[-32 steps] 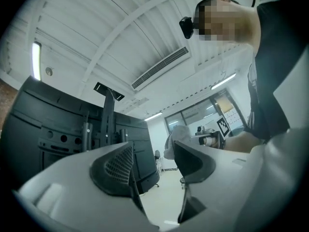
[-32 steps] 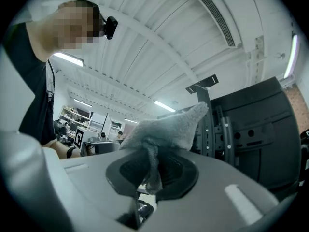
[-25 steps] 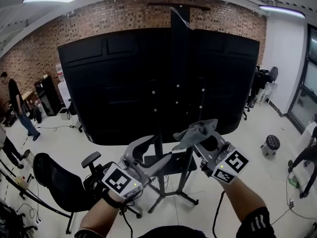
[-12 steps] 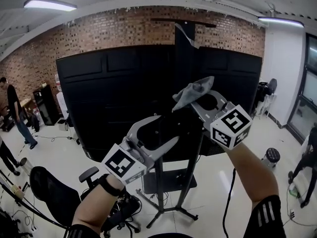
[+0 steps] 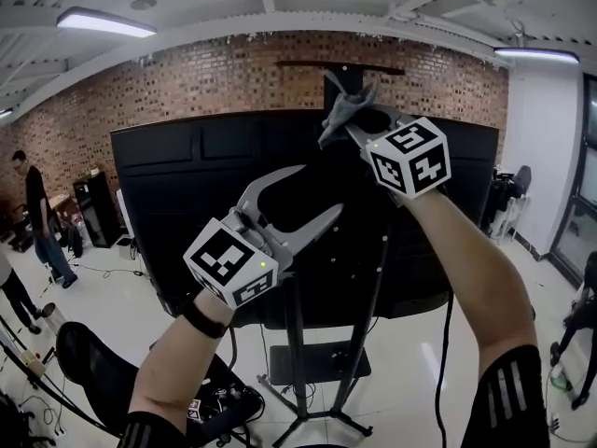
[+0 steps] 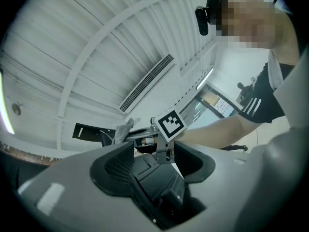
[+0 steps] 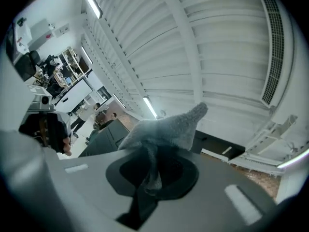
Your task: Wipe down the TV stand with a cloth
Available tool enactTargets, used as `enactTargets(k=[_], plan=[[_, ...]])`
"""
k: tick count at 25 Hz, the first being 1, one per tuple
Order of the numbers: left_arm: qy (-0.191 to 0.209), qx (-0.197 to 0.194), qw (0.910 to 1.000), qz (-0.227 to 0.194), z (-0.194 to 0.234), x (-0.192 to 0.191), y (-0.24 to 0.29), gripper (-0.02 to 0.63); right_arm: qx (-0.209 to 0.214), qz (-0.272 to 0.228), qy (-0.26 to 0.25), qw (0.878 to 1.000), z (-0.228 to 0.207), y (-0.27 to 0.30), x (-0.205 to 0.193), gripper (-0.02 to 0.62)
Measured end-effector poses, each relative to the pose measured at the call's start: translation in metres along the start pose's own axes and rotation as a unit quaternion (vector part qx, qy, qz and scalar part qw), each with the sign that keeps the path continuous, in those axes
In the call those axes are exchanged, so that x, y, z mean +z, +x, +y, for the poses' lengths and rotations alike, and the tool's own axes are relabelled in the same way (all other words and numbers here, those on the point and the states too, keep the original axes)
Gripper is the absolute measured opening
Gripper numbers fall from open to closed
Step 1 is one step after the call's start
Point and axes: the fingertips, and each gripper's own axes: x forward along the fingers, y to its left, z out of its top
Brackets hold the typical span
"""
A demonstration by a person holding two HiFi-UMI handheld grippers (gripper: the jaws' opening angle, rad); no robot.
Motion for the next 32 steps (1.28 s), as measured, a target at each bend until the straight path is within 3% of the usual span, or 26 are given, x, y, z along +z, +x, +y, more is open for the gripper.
enactTargets(k=[9, 24, 32], plan=[[0.018, 0.019, 0.9997, 0.003, 0.016, 0.009, 0.024, 0.282, -0.047, 0.053, -0.116, 0.991, -0.058, 0.044, 0.032, 0.03], [-0.011, 0.048, 0.9986, 0.021, 0.027, -0.023, 0.01, 0.282, -0.048, 0.065, -0.089, 0.993, -0.045, 0.054, 0.002, 0.029], [-0.033, 0.04, 0.998, 0.036, 0.01, -0.058, -0.001, 0.282, -0.05, 0.081, -0.105, 0.99, -0.015, 0.039, -0.032, 0.029]])
